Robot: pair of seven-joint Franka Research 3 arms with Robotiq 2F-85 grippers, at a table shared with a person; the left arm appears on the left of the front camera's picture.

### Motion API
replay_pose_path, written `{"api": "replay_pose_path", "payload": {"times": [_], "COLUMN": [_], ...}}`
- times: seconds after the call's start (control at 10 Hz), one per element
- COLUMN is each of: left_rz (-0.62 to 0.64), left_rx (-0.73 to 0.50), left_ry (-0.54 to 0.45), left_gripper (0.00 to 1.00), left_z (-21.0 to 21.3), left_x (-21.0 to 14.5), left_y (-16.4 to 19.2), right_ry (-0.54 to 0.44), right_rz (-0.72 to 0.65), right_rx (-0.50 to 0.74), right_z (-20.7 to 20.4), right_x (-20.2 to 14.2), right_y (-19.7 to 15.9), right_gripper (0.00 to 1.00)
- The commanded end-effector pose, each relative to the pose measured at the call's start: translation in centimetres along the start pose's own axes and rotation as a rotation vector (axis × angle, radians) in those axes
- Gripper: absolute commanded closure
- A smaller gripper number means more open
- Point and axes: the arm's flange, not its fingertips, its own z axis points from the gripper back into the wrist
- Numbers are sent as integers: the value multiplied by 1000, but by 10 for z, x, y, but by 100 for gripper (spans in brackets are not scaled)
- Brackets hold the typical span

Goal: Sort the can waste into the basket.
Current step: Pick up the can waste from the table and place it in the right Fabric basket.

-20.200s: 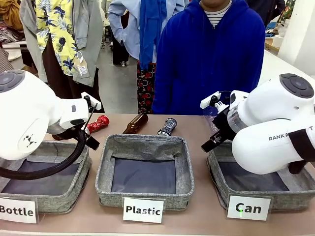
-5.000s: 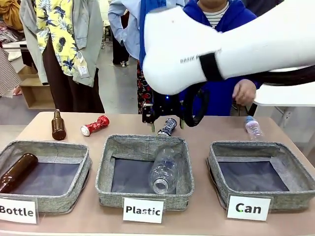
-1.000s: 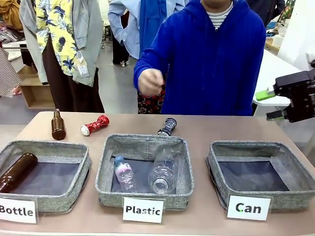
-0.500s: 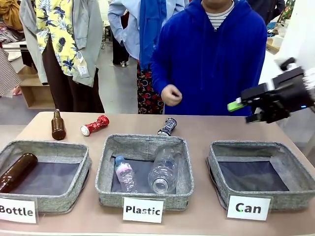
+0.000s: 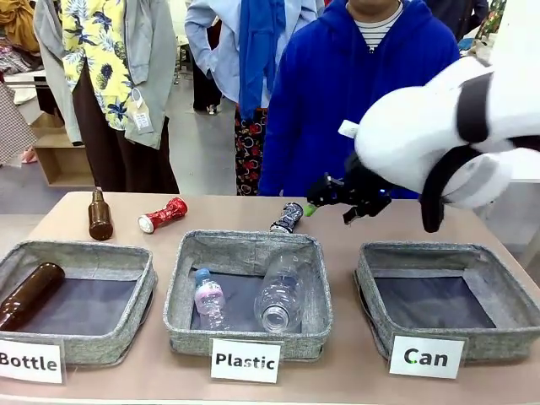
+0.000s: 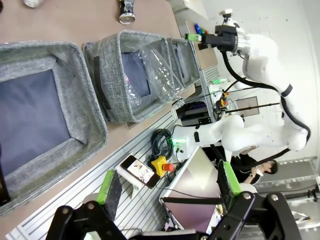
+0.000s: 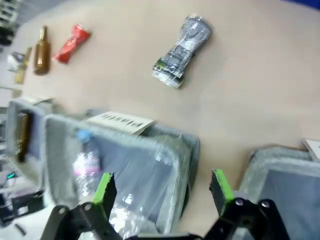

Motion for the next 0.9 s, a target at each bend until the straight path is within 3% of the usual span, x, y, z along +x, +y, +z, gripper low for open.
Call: {"api": "replay_pose_path", "payload": {"times": [0.0,0.1,0.2,0.5,0.8], "left_rz": [8,8,8,8,8], "left_rx": [-6,-6,-6,-6,-6], "left_ry": [5,5,5,5,5], "left_gripper": [0,0,0,0,0], "left_z": [0,0,0,0,0], "left_x": [-2,-2,-2,-2,-2], "left_y": [-2,-2,-2,-2,-2], "right_ry": [5,-18,3,3,-96], "right_rz": [-29,-14,-4,-5,14], "right_rx": [-109,-50,-53,-68,-252], "right_z": [-1,-3,-9,-10,-46], "right_x": [22,25,9,16,67], "right_y": [15,14,2,3,56], "right_gripper": [0,0,0,0,0]}}
